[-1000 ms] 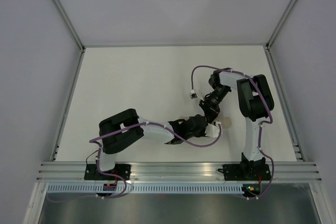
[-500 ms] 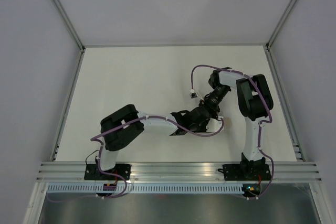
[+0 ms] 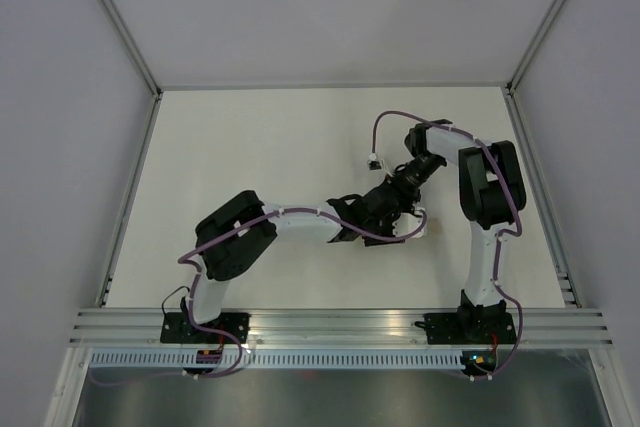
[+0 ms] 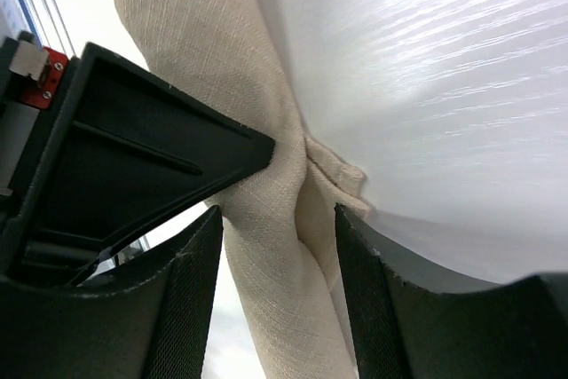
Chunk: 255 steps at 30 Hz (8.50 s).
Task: Fold the napkin, place the utensils inside, and roll it up
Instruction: Roll the napkin with the utensil
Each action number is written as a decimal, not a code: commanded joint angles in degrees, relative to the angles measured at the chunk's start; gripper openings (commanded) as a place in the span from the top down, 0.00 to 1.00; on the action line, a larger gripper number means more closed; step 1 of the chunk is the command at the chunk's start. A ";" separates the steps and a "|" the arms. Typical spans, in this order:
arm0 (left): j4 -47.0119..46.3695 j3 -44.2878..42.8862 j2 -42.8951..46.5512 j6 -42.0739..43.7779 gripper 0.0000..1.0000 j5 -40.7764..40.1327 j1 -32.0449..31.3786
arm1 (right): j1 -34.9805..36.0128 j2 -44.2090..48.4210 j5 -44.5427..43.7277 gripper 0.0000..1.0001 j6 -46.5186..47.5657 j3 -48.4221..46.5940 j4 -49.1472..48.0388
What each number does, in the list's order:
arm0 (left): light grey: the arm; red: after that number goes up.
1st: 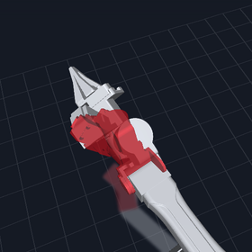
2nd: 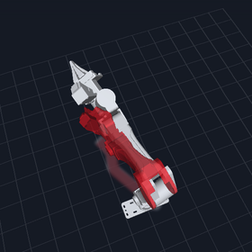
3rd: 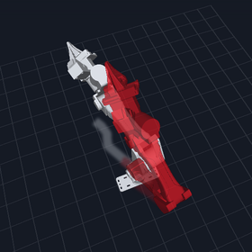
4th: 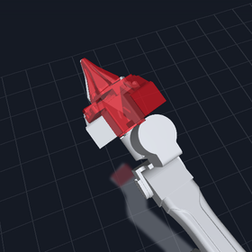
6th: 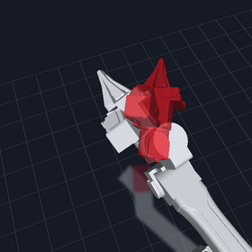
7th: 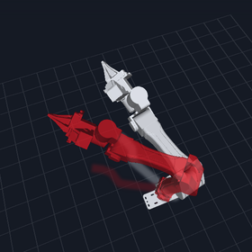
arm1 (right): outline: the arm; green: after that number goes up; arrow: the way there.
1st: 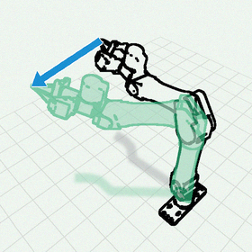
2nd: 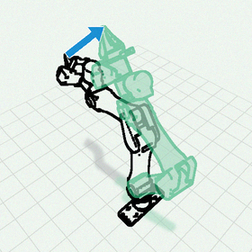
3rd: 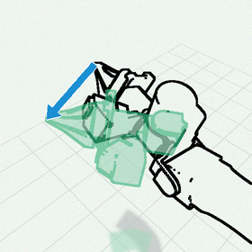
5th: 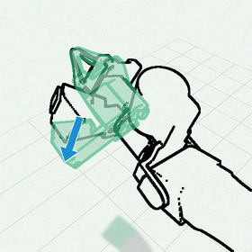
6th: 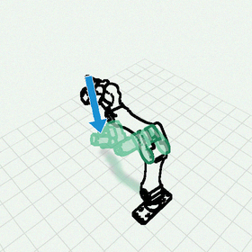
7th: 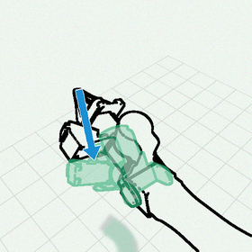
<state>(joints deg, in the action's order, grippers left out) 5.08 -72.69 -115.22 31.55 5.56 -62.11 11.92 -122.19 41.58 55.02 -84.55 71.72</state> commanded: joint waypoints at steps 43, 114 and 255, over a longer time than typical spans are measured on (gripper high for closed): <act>37.19 -25.40 -19.42 -6.41 0.57 35.48 13.76 | -20.89 50.64 10.36 0.36 12.56 36.64 -29.35; 41.06 -39.55 -18.91 -15.11 0.52 43.48 26.06 | 16.99 37.82 -26.99 0.62 -8.88 44.21 -52.74; 23.92 -19.95 3.60 -38.49 0.51 36.62 35.74 | 8.21 -1.83 -32.97 0.38 -72.43 -17.48 -39.65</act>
<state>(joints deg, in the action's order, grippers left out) 31.05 -92.40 -111.31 -5.13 40.84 -26.48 21.28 -124.79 7.64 -17.52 -98.67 26.20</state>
